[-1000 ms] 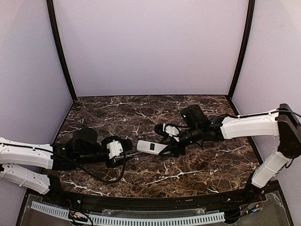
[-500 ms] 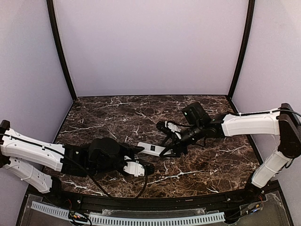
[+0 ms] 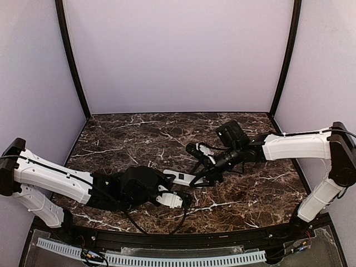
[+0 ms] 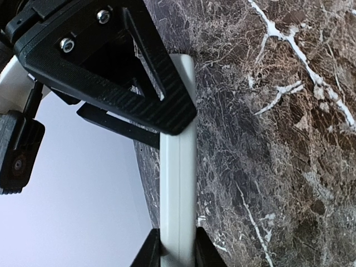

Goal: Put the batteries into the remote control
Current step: Pass from the right arm to the left, then place the remote control at the center of the board.

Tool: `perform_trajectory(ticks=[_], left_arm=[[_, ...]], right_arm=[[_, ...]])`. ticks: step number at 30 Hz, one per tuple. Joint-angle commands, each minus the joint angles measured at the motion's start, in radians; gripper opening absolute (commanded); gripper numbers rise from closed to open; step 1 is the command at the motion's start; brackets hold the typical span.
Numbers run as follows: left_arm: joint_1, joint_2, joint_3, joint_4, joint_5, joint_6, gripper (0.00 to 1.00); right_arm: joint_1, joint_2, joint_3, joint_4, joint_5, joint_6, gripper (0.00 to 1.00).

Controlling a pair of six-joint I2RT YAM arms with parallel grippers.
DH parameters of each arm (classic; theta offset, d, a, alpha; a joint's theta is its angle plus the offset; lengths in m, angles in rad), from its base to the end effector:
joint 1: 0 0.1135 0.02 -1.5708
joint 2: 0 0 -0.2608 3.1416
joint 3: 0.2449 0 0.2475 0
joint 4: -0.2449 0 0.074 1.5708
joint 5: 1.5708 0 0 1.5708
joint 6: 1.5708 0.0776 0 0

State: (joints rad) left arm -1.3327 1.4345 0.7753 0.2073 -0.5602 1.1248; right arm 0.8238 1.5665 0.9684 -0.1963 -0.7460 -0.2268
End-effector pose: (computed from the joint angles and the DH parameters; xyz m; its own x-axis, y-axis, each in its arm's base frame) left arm 0.1195 -0.3176 0.2112 0.5966 0.7824 -0.1787 0.3994 -0.0963 0.9117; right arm 0.1943 0.2874 0.1952 -0.2785 -0.5438 -0.7917 -0.9489 0.0285 0.3143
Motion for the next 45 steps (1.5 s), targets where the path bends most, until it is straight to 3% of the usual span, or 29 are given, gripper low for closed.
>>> perform_trajectory(ticks=[1, 2, 4, 7, 8, 11, 15, 18, 21, 25, 31, 45], left_arm=[[-0.005, 0.014, 0.029, 0.025, 0.007, -0.039, 0.15], [-0.005, 0.015, 0.031, 0.026, 0.013, -0.051, 0.13], [-0.004, 0.016, 0.033, 0.023, 0.029, -0.096, 0.10], [0.012, 0.017, 0.038, 0.007, 0.077, -0.191, 0.05], [0.016, 0.017, 0.039, 0.000, 0.089, -0.232, 0.04], [0.067, 0.016, 0.059, -0.043, 0.200, -0.381, 0.01], [0.170, 0.092, 0.178, -0.206, 0.394, -0.704, 0.00], [0.233, 0.192, 0.336, -0.414, 0.528, -0.911, 0.01], [0.276, 0.275, 0.377, -0.425, 0.665, -1.064, 0.03], [0.364, 0.324, 0.366, -0.327, 0.825, -1.271, 0.01], [0.498, 0.339, 0.266, -0.034, 0.982, -1.514, 0.01], [0.635, 0.465, 0.142, 0.247, 1.084, -1.730, 0.07]], right_arm=[[-0.008, -0.029, 0.010, 0.005, -0.022, -0.012, 0.07], [-0.011, -0.039, 0.007, 0.007, -0.012, -0.012, 0.21], [-0.032, -0.068, 0.002, 0.010, -0.002, -0.007, 0.30], [-0.085, -0.139, -0.003, 0.038, 0.053, 0.019, 0.87], [-0.100, -0.168, -0.005, 0.048, 0.088, 0.027, 0.97], [-0.142, -0.268, -0.021, 0.096, 0.237, 0.061, 0.99], [-0.186, -0.420, -0.075, 0.152, 0.403, 0.079, 0.99], [-0.192, -0.489, -0.114, 0.173, 0.461, 0.087, 0.99], [-0.195, -0.507, -0.133, 0.182, 0.468, 0.107, 0.99], [-0.194, -0.500, -0.154, 0.179, 0.462, 0.115, 0.99], [-0.193, -0.497, -0.183, 0.192, 0.456, 0.122, 0.99], [-0.193, -0.471, -0.217, 0.229, 0.433, 0.139, 0.99]])
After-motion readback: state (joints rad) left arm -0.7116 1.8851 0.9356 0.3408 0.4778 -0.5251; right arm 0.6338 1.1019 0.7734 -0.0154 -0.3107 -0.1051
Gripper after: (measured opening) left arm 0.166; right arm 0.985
